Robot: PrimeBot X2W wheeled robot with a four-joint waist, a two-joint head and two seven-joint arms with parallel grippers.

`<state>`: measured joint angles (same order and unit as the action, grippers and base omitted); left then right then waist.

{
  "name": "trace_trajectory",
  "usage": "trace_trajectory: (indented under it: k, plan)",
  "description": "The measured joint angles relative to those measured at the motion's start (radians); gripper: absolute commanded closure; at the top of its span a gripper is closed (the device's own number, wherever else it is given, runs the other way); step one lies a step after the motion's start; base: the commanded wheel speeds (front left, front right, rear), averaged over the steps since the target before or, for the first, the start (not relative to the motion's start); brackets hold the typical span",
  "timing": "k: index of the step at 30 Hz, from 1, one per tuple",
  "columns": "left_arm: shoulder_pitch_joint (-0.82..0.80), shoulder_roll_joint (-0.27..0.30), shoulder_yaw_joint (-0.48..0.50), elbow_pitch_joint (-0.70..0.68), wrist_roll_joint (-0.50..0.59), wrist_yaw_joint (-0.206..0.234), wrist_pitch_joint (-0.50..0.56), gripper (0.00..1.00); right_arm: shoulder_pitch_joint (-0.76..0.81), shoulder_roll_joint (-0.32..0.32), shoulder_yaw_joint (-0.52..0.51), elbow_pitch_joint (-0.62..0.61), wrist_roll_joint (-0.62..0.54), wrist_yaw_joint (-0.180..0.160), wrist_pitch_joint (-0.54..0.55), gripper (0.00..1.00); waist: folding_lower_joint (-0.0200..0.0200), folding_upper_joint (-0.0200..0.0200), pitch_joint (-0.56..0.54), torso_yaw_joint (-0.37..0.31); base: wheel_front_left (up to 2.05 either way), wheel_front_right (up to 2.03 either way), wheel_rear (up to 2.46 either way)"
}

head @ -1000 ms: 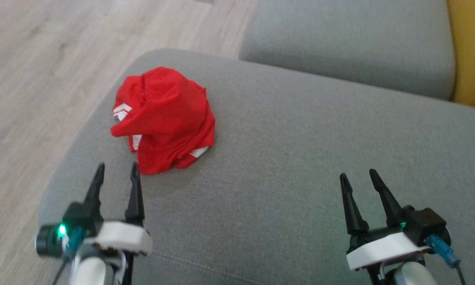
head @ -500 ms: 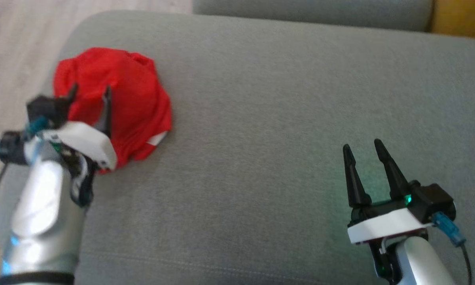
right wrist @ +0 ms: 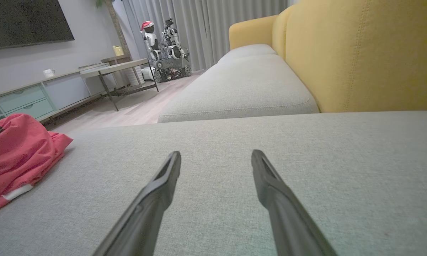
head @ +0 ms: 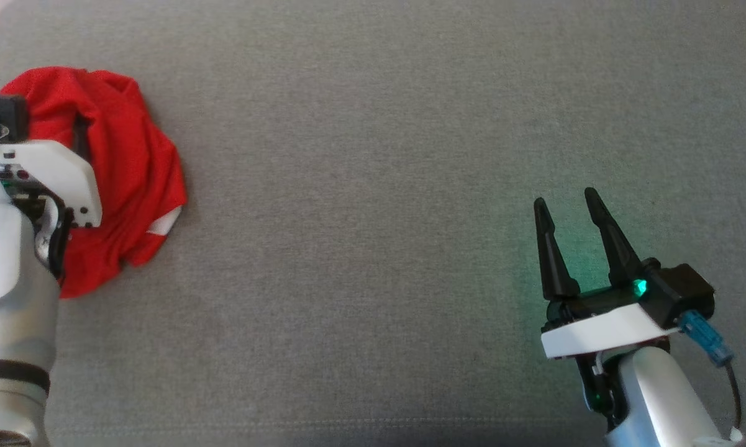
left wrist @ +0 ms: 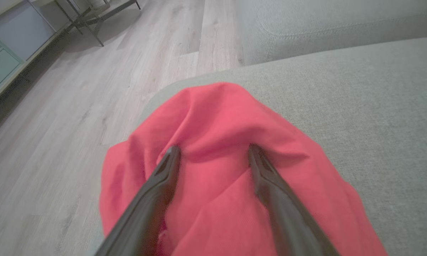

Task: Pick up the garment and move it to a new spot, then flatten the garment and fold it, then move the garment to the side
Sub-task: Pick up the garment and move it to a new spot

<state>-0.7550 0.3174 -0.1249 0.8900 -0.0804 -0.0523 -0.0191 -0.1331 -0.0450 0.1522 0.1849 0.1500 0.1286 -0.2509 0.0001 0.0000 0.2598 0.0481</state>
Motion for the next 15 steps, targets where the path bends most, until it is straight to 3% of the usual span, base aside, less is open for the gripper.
trace_trajectory:
  k: [2, 3, 4, 8, 15]
  plan:
    - [-0.018, 0.003, -0.005, 0.036, 0.000, -0.001, 0.009, 0.00, -0.004, 0.000, 0.000, -0.001, 0.005, 0.000, 0.000, 0.00, 0.0001, 0.0000, 0.010, -0.015, 0.00, 0.00, 0.00]
    - [-0.025, 0.003, -0.005, 0.054, 0.000, -0.001, 0.010, 0.57, -0.003, 0.000, -0.001, -0.001, 0.007, 0.000, 0.000, 0.00, 0.0000, 0.0000, 0.013, -0.020, 0.00, 0.00, 0.00]
    - [-0.031, 0.003, -0.007, 0.067, 0.000, -0.001, 0.010, 1.00, -0.003, 0.000, -0.002, -0.001, 0.007, 0.000, 0.000, 0.00, 0.0000, 0.0000, 0.016, -0.025, 0.00, 0.00, 0.00]
    - [-0.040, 0.002, -0.016, 0.103, 0.000, 0.002, -0.006, 1.00, -0.003, 0.000, -0.003, -0.001, 0.007, 0.000, 0.000, 0.00, -0.0001, 0.0000, 0.016, -0.029, 0.00, 0.00, 0.00]
    - [-0.059, -0.014, 0.000, 0.113, -0.027, 0.024, -0.126, 1.00, -0.003, 0.000, -0.010, 0.003, 0.008, 0.000, 0.000, 0.00, -0.0001, 0.0000, -0.016, -0.019, 0.00, 0.00, 0.00]
